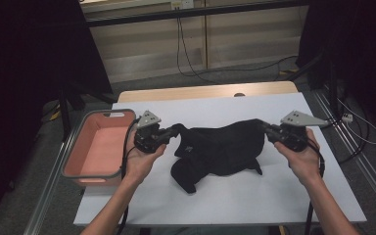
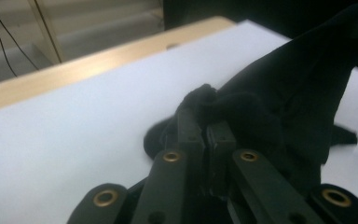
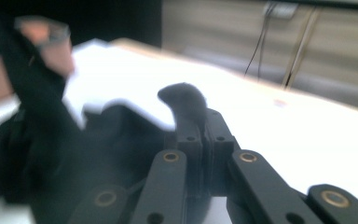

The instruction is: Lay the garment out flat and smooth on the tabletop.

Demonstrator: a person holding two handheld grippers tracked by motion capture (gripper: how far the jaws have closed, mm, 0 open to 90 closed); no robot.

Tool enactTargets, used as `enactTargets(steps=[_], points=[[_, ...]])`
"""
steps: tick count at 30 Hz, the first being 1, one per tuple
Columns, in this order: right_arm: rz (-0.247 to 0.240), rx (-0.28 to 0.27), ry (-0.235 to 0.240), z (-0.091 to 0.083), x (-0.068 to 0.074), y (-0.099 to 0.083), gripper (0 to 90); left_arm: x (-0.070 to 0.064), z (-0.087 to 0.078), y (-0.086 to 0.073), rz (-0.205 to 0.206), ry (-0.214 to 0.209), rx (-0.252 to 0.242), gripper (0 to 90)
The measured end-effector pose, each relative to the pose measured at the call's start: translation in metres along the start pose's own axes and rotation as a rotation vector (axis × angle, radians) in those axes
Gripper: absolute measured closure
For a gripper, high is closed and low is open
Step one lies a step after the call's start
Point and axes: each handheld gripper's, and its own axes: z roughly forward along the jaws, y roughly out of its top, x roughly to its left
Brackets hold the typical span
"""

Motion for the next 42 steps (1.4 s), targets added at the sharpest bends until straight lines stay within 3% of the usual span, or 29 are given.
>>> enactTargets(steps=[3,6,8,11,13,15,17,20,23,25,30,34,37,39,41,42], points=[[0.000,0.064,0.053,0.001,0.011,-0.016,88.6,-0.002,0.006,-0.006,-0.003,0.001,0.025,82.1],[-0.042,0.143,0.093,0.001,0.027,-0.035,88.5,-0.005,0.010,-0.012,-0.006,-0.002,0.043,77.0],[-0.062,0.195,0.131,0.003,0.038,-0.049,88.4,-0.008,0.011,-0.015,0.000,0.014,0.059,61.4],[-0.093,0.271,0.194,0.005,0.052,-0.065,87.7,-0.012,0.006,-0.019,0.005,0.010,0.065,55.3],[-0.116,0.300,0.221,0.005,0.060,-0.070,84.6,-0.015,0.001,-0.022,0.010,0.021,0.059,47.5],[-0.116,0.290,0.233,0.002,0.064,-0.067,74.6,-0.015,-0.005,-0.027,0.011,0.023,0.059,44.3],[-0.104,0.251,0.226,-0.001,0.062,-0.058,66.8,-0.018,-0.010,-0.032,0.010,0.031,0.060,38.8],[-0.090,0.186,0.205,-0.004,0.056,-0.041,52.8,-0.022,-0.015,-0.040,0.007,0.022,0.059,38.3],[-0.077,0.144,0.158,0.004,0.045,-0.028,51.1,-0.030,-0.013,-0.049,0.026,-0.020,0.082,45.7],[-0.085,0.143,0.099,0.018,0.036,-0.022,48.2,-0.037,-0.006,-0.054,0.040,-0.062,0.105,51.4],[-0.080,0.194,0.049,0.057,0.023,-0.020,38.3,-0.048,0.007,-0.063,0.073,-0.087,0.157,48.5],[-0.093,0.252,0.061,0.087,0.022,-0.029,29.0,-0.050,0.013,-0.071,0.080,-0.082,0.184,44.0],[-0.089,0.298,0.076,0.099,0.024,-0.039,21.1,-0.050,0.019,-0.076,0.092,-0.066,0.211,40.3],[-0.083,0.322,0.091,0.104,0.027,-0.045,24.7,-0.050,0.023,-0.079,0.099,-0.062,0.217,37.4],[-0.113,0.381,0.109,0.108,0.033,-0.049,40.1,-0.049,0.027,-0.081,0.102,-0.059,0.227,35.3],[-0.100,0.387,0.123,0.109,0.035,-0.050,47.5,-0.049,0.028,-0.082,0.104,-0.056,0.233,34.8]])
